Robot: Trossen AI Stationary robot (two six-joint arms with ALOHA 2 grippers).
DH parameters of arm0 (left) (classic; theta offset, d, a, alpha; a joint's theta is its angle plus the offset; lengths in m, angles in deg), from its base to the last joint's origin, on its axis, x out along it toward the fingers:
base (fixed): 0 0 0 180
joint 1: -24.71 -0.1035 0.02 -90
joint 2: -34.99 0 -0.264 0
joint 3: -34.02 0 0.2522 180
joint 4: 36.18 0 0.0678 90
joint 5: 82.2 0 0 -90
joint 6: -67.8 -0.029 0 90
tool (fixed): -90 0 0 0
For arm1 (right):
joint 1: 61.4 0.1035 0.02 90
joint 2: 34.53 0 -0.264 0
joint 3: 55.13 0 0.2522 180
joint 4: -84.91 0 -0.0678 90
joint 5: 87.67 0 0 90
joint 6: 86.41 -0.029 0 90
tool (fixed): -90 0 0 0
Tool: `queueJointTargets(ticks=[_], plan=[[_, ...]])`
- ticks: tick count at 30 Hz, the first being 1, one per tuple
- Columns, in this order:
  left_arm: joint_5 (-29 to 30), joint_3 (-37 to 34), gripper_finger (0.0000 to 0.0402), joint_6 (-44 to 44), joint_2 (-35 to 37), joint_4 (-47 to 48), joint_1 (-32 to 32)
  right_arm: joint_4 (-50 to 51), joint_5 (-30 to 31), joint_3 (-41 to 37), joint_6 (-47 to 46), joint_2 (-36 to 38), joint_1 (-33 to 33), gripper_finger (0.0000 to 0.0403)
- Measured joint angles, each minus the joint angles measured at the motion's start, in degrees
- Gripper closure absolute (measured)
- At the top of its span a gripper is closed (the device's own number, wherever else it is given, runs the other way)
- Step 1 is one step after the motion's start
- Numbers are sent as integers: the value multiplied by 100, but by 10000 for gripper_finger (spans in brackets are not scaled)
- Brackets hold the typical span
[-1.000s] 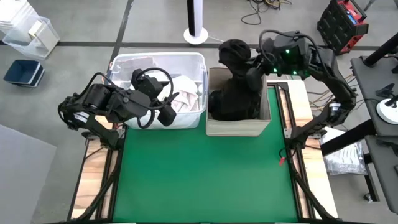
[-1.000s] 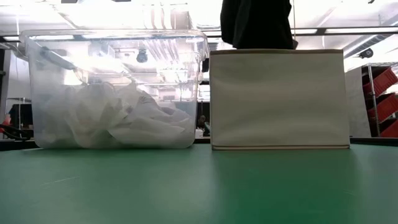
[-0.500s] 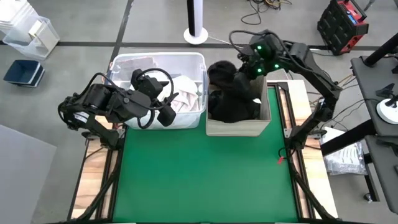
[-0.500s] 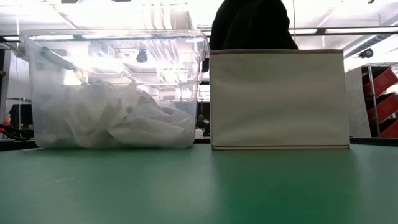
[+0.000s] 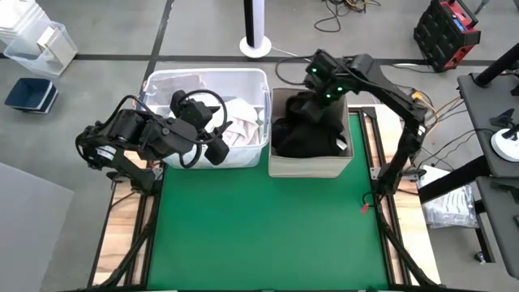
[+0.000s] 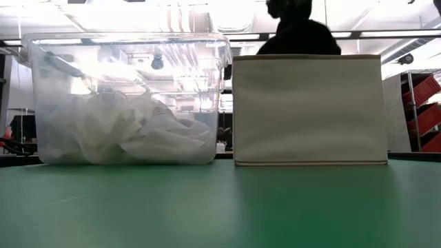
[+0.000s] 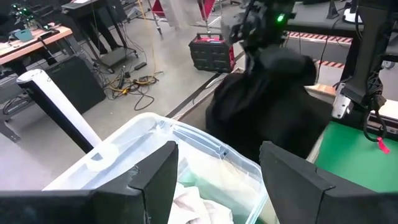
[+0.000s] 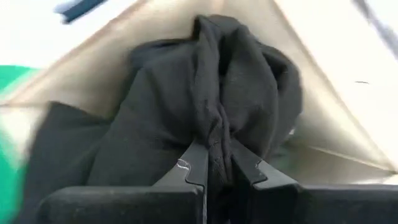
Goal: Sort clothes
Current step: Put the black shirt into the gray laundry bin
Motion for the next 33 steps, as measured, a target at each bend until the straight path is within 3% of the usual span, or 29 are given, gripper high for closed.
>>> queueJointTargets(ticks=[4,7,12,17,33], plan=[[0,0,197,1,0,65,0,-334,1032,-147,252,-201,18,385],[0,0,197,2,0,99,0,-801,1261,-300,547,-261,33,385],[0,0,197,73,0,175,0,-1184,1141,-732,788,-254,12,385],[0,0,197,87,0,219,-11,-1195,192,-1443,689,-248,-107,385],[2,-2,197,90,0,199,-17,-3047,159,-3846,683,-244,-101,385]])
